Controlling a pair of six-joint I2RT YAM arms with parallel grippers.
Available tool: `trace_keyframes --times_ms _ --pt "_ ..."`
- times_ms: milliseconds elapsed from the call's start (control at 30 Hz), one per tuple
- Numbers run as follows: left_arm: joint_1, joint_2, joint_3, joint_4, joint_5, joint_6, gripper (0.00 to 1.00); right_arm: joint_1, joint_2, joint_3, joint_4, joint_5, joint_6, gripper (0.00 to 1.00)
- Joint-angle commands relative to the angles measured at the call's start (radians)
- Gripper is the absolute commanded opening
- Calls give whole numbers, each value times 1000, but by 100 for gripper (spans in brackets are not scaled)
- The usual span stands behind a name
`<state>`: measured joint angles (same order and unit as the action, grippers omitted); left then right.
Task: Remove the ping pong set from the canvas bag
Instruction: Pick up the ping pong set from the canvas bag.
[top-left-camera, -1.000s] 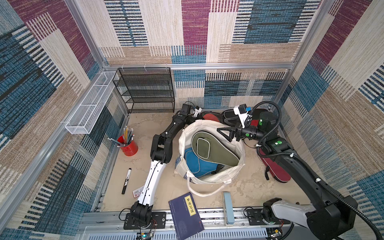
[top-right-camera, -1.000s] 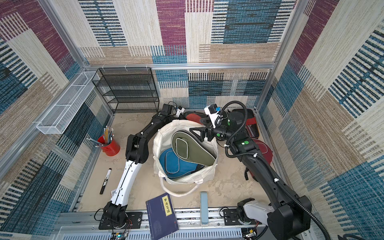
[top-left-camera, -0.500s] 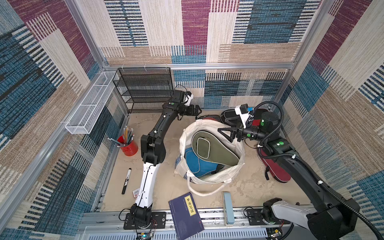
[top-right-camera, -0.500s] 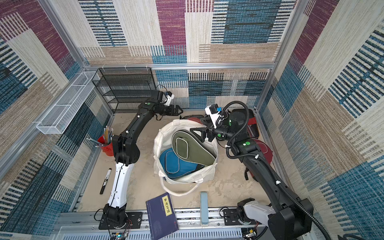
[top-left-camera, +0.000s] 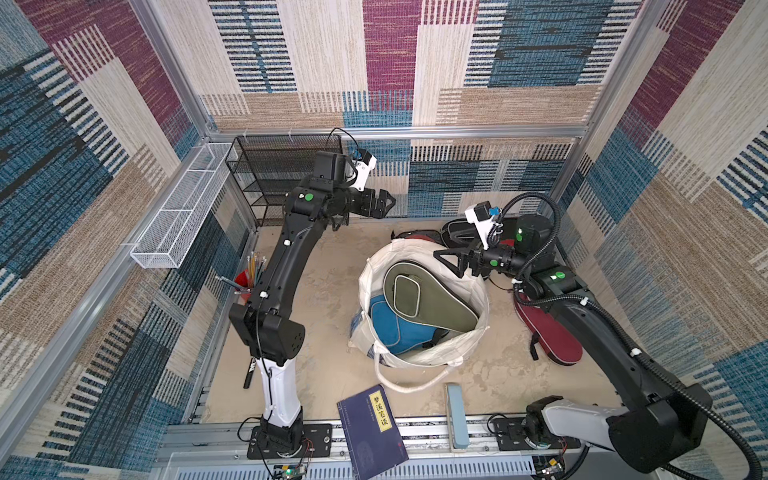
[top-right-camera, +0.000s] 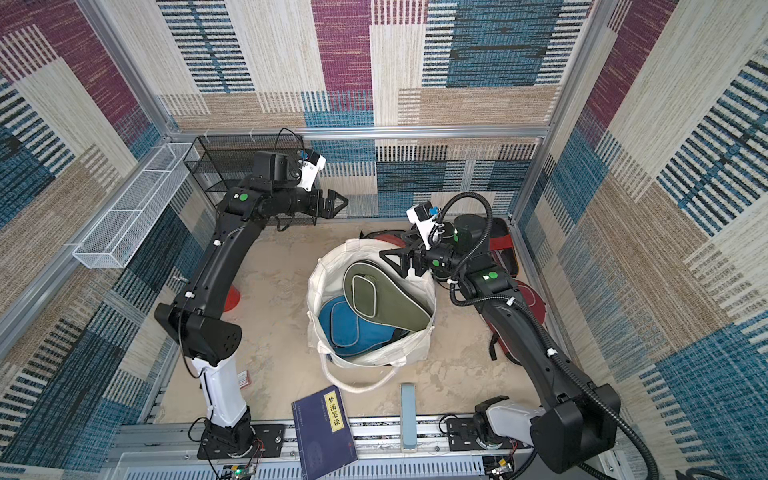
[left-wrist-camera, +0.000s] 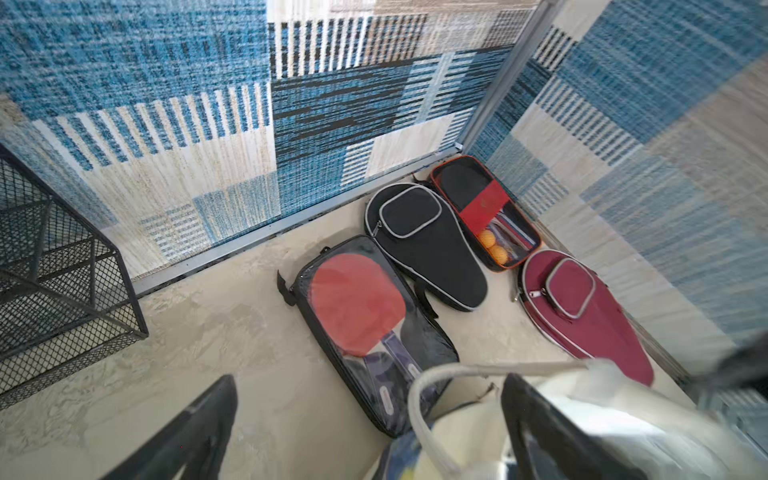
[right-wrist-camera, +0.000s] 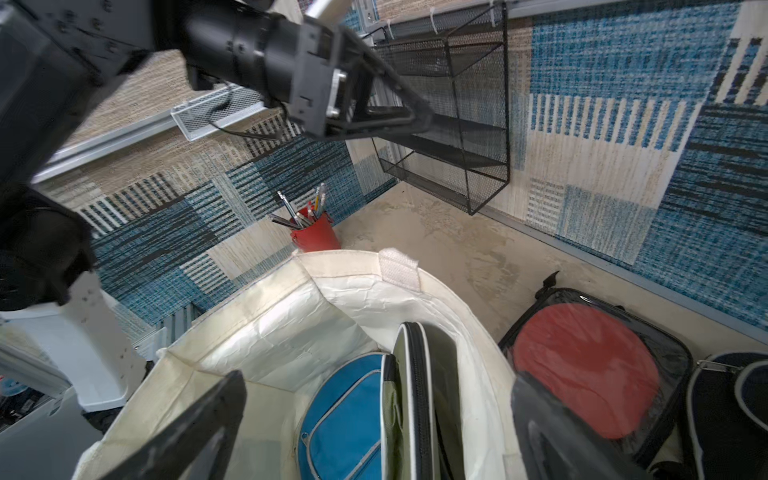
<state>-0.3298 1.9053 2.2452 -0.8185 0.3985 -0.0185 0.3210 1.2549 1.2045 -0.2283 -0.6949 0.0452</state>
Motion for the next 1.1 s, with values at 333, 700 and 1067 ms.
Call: trace_keyframes --times_ms 333,700,1067 --pt "-91 -230 -465 -65 -152 109 82 140 139 139 -241 288 -175 99" --pt "-92 -295 -538 -3 -119 109 0 200 254 235 -404 396 -262 99" --pt "-89 -301 -569 84 -71 111 0 222 341 247 -457 431 -291 99"
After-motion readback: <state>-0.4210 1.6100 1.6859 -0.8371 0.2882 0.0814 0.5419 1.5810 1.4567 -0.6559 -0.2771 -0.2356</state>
